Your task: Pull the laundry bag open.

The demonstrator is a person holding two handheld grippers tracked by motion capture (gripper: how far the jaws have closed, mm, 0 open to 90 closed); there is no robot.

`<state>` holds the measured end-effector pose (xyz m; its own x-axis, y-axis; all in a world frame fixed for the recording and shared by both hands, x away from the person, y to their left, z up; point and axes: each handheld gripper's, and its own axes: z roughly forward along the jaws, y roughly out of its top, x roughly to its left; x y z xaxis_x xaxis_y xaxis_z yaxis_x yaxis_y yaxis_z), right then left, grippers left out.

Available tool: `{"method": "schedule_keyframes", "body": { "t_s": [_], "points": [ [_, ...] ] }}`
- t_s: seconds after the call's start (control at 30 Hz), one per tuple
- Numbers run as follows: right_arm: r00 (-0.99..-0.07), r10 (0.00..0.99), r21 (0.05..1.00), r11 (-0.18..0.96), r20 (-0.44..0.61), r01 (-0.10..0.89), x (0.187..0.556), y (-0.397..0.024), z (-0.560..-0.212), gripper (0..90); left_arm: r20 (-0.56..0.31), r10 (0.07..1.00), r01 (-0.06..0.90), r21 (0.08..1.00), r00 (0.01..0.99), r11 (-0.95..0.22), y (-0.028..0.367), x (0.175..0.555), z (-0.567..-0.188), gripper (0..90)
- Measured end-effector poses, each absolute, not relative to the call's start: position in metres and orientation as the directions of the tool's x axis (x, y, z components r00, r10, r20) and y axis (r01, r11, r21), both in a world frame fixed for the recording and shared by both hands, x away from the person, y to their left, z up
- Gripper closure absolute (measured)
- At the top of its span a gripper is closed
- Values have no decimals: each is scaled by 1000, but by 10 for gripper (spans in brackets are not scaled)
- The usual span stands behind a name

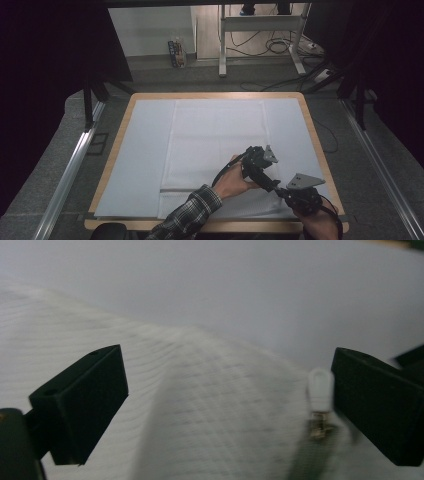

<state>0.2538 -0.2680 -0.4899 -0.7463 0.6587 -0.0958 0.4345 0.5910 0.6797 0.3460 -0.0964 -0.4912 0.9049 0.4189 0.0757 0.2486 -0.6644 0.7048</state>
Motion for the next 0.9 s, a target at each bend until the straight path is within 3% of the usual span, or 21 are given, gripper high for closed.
{"method": "schedule_keyframes", "body": {
  "t_s": [0.13, 0.27, 0.4, 0.5, 0.57, 0.73, 0.9],
  "points": [
    [-744, 660, 673, 597, -102, 437, 254, -267, -490, 886, 75, 448, 274, 698, 891, -662, -79, 352, -489, 46],
    [-739, 665, 675, 593, -104, 439, 254, -268, -490, 885, 11, 462, 311, 724, 887, -615, -56, 355, -484, 55],
    [-740, 661, 673, 603, -120, 429, 254, -267, -490, 885, -44, 427, 319, 736, 903, -598, -41, 353, -482, 57],
    [-739, 658, 674, 612, -143, 415, 253, -266, -489, 884, -151, 361, 342, 757, 920, -557, -38, 352, -483, 38],
    [-741, 653, 672, 619, -154, 406, 252, -265, -489, 883, -158, 325, 325, 758, 933, -565, -39, 351, -483, 112],
    [-744, 648, 675, 624, -165, 394, 251, -265, -489, 883, -191, 275, 321, 743, 942, -587, -43, 353, -486, 397],
    [-744, 647, 676, 626, -170, 389, 251, -265, -489, 879, -405, 202, 444, 700, 892, -559, -48, 364, -496, 618]
  ]
}}
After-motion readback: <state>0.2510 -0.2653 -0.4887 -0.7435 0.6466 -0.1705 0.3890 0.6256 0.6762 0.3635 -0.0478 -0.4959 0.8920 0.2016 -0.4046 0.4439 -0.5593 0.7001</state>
